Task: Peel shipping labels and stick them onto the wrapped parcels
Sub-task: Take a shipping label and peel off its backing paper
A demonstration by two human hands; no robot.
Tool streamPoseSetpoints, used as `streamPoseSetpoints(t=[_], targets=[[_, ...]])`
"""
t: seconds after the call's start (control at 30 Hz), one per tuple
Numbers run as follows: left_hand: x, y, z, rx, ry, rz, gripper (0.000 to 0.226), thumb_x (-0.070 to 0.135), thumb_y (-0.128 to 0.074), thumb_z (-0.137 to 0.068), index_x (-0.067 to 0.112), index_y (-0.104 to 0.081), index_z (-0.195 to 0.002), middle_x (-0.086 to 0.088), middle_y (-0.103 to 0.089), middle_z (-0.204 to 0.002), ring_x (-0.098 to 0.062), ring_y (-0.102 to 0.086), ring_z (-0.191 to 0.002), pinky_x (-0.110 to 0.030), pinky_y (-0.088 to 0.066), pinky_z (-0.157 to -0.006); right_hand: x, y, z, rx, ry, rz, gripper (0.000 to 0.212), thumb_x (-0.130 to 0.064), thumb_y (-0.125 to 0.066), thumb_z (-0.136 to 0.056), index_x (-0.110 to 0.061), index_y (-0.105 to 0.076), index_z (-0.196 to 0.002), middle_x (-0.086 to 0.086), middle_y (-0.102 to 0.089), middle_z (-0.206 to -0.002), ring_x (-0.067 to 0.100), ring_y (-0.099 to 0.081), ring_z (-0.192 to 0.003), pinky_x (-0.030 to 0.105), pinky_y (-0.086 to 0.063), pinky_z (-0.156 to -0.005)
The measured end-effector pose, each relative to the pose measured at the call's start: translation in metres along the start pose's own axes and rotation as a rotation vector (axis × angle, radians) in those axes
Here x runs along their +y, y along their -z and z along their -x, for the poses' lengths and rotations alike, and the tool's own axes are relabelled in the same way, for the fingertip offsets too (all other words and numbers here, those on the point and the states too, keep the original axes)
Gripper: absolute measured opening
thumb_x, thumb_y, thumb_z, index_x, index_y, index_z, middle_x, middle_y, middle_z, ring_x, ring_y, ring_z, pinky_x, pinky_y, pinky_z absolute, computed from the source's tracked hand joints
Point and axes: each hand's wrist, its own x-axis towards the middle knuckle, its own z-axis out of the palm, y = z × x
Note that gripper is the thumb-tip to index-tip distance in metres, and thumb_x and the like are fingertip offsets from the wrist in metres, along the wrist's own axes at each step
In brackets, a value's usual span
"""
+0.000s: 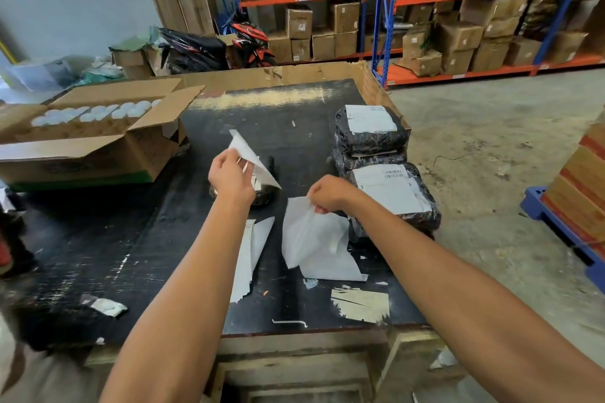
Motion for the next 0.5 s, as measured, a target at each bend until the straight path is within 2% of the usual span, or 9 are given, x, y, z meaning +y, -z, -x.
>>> streamPoseSetpoints(t=[0.07, 0.17, 0.23, 0.27, 0.33, 0.4, 0.5], targets=[[0.001, -0.007, 0.01, -0.051, -0.004, -0.021, 0.004, 0.008, -0.059, -0.099, 0.008, -0.061, -0.102, -0.01, -0.063, -0.101, -0.018, -0.063, -0.087, -0.026, -0.058, -0.072, 0.002, -0.009, 0.003, -0.087, -0.025, -0.046, 0.031, -0.005, -0.051, -0.096, -0.002, -0.067, -0.122, 0.012, -0.069, -0.103, 0.019, -0.062, -0.078, 0.041, -0.061, -0.088], [-0.002, -0.005, 0.018, -0.208, -0.169, -0.232, 0.005, 0.012, -0.061, -0.1, 0.008, -0.064, -0.1, -0.011, -0.067, -0.102, -0.02, -0.067, -0.091, -0.025, -0.058, -0.076, -0.001, -0.002, 0.014, -0.206, -0.05, -0.222, 0.044, -0.032, -0.051, -0.103, -0.027, -0.044, -0.146, 0.003, -0.054, -0.13, 0.024, -0.065, -0.101, 0.039, -0.062, -0.081], [-0.002, -0.001, 0.022, -0.334, -0.301, -0.389, 0.008, 0.016, -0.065, -0.098, 0.01, -0.069, -0.101, -0.008, -0.072, -0.102, -0.021, -0.069, -0.095, -0.028, -0.059, -0.081, -0.007, 0.009, 0.013, -0.106, -0.062, -0.343, 0.05, -0.047, -0.041, -0.105, -0.024, -0.04, -0.15, 0.002, -0.05, -0.14, 0.026, -0.062, -0.11, 0.039, -0.059, -0.085], [-0.002, 0.0, 0.023, -0.405, -0.361, -0.462, 0.007, 0.016, -0.068, -0.096, 0.013, -0.072, -0.099, -0.003, -0.075, -0.098, -0.018, -0.07, -0.093, -0.027, -0.059, -0.082, -0.008, 0.014, 0.011, -0.041, -0.089, -0.503, 0.055, -0.051, -0.035, -0.106, -0.019, -0.043, -0.15, 0.005, -0.052, -0.144, 0.028, -0.063, -0.111, 0.04, -0.058, -0.088], [-0.005, 0.002, 0.026, -0.546, -0.425, -0.582, 0.007, 0.01, -0.071, -0.093, 0.013, -0.077, -0.096, 0.007, -0.077, -0.089, -0.008, -0.069, -0.085, -0.023, -0.055, -0.079, -0.008, 0.025, 0.009, 0.007, -0.153, -0.936, 0.069, -0.06, -0.028, -0.105, -0.007, -0.052, -0.141, 0.014, -0.061, -0.138, 0.035, -0.068, -0.109, 0.044, -0.058, -0.089], [-0.008, 0.007, 0.027, -0.667, -0.466, -0.706, 0.008, 0.006, -0.074, -0.089, 0.007, -0.08, -0.094, 0.007, -0.078, -0.087, -0.002, -0.07, -0.082, -0.016, -0.051, -0.079, -0.004, 0.032, 0.006, -0.001, -0.212, -1.254, 0.081, -0.072, -0.026, -0.099, -0.003, -0.059, -0.127, 0.018, -0.069, -0.123, 0.039, -0.071, -0.102, 0.049, -0.059, -0.087], [-0.015, 0.018, 0.024, -0.824, -0.566, -0.864, 0.009, 0.004, -0.078, -0.084, 0.003, -0.081, -0.092, -0.004, -0.078, -0.092, -0.006, -0.072, -0.087, -0.018, -0.053, -0.082, 0.001, 0.037, 0.006, 0.0, -0.235, -1.314, 0.078, -0.077, -0.035, -0.094, -0.007, -0.064, -0.115, 0.018, -0.072, -0.113, 0.037, -0.071, -0.101, 0.048, -0.06, -0.083]])
